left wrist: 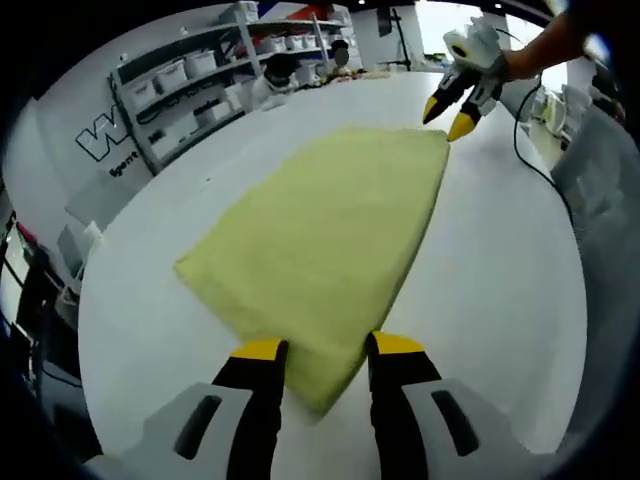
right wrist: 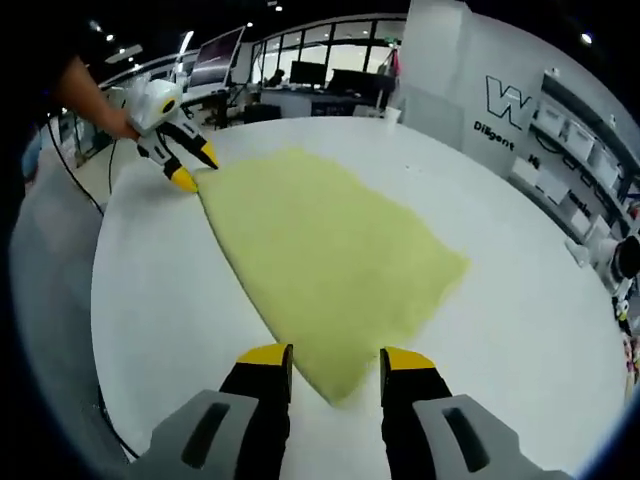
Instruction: Fold the garment on the visible template until the final outline fits inside the template.
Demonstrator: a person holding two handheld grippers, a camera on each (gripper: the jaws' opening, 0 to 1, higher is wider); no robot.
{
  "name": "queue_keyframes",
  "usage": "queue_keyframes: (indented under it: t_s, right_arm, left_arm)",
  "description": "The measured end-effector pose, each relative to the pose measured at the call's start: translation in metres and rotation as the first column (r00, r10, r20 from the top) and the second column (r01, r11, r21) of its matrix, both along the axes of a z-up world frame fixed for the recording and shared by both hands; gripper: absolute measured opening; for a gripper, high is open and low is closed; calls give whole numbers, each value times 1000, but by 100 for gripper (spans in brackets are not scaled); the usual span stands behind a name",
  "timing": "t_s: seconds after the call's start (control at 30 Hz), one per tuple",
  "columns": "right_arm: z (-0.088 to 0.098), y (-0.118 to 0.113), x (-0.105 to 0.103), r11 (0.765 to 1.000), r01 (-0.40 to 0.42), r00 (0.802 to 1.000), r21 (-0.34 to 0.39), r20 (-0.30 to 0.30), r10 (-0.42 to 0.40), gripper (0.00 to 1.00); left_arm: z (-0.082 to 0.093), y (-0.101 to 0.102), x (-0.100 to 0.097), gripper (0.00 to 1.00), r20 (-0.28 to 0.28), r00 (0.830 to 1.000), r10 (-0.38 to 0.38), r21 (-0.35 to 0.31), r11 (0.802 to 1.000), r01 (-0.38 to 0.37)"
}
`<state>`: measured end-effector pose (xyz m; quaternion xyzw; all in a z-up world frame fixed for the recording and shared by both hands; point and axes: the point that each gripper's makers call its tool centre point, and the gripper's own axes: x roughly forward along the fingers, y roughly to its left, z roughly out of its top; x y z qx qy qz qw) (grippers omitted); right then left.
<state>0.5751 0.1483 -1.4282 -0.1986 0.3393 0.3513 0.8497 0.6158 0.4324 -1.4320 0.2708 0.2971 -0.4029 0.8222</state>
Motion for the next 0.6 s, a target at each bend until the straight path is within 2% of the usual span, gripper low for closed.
queue_keyframes:
  t_s: [0.1,0.17,0.23,0.33,0.6]
  right_arm:
    - [-9,7,-1,1000,-16,1000,-25,-5,16,29]
    - [-14,7,0,1000,22,999,-5,-26,-22,27]
    - [-19,2,3,999,29,999,-32,-16,-30,22]
    - [-19,1,6,999,22,1000,-37,-10,-23,20]
    - [-19,-3,18,998,49,999,-33,-11,-49,19]
  left_arm:
    - [-2,-1,-1,35,-9,1000,5,-9,1000,-5]
    - [-3,-1,-1,34,-16,1000,12,-14,1000,-12]
    - [-5,-1,-1,33,-34,999,31,-32,999,-32]
    - [-6,3,2,33,-90,990,109,-68,991,-115]
    - [-4,-2,11,33,-98,989,110,-53,992,-115]
